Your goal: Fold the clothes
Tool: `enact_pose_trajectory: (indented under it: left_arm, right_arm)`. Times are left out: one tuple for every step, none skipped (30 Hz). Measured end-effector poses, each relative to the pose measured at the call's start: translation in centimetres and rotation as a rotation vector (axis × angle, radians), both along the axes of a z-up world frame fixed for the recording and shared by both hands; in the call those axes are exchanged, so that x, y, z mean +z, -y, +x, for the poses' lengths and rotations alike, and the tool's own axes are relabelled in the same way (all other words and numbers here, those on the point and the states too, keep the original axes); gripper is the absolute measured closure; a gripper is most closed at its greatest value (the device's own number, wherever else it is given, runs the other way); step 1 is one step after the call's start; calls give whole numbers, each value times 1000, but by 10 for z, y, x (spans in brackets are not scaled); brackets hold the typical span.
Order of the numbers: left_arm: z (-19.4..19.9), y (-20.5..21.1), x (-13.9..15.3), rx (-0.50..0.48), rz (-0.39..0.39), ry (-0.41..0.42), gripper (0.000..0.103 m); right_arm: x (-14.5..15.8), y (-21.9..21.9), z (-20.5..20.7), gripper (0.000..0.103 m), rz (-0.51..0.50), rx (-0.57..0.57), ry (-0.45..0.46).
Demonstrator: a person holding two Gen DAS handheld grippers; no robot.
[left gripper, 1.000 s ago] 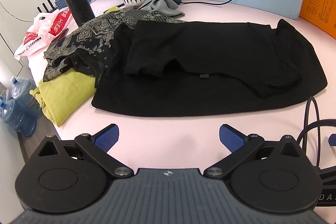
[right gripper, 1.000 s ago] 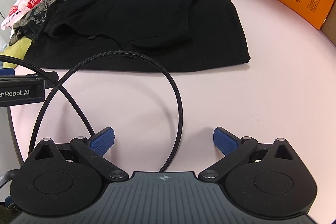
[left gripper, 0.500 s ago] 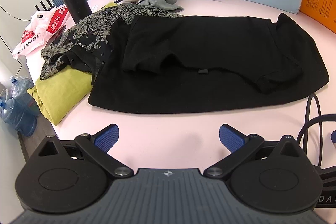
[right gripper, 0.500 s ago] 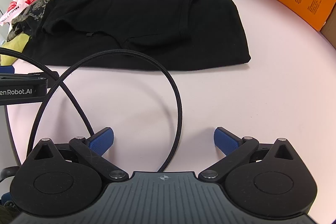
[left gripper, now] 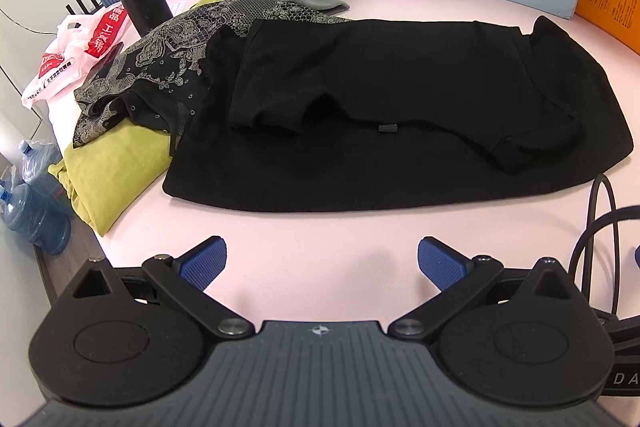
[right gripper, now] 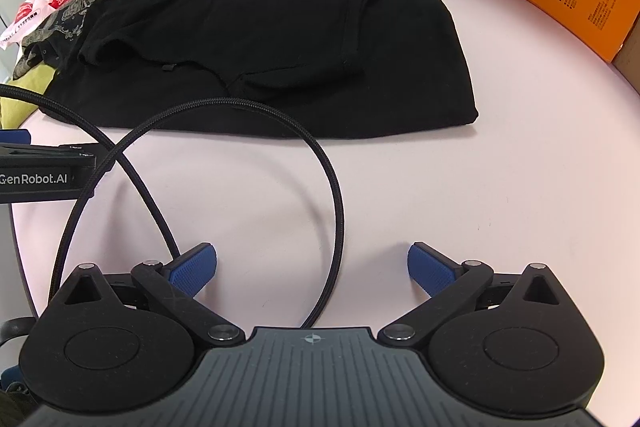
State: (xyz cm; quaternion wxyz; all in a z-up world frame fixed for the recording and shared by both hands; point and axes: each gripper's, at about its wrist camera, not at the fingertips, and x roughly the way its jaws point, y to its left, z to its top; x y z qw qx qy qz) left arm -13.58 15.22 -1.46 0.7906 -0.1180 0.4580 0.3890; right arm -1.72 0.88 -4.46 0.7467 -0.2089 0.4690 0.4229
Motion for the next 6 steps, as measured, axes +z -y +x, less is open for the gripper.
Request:
enact_pose_trajectory:
  left_arm:
    - [0,0,0,0,0,-1,0]
    - [0,0,-1,1,0,-3,0]
    - [1,0,-1,1,0,-3,0]
    - [1,-1,-1,0,0,-3,0]
    - [1,-1,-1,0,0,-3,0]
    - [2,-1,-1,-1,0,-4,0]
  right_arm:
    - [0,0,0,0,-1,2,3]
    - [0,0,0,0,-1,4,5]
    - [-1,0,-1,0,-2,9,9]
    - [-1,-1,-1,0,-3,13,13]
    - [-1,0,-1,0,1,17,13]
    - [-1,1,0,0,5,20,13]
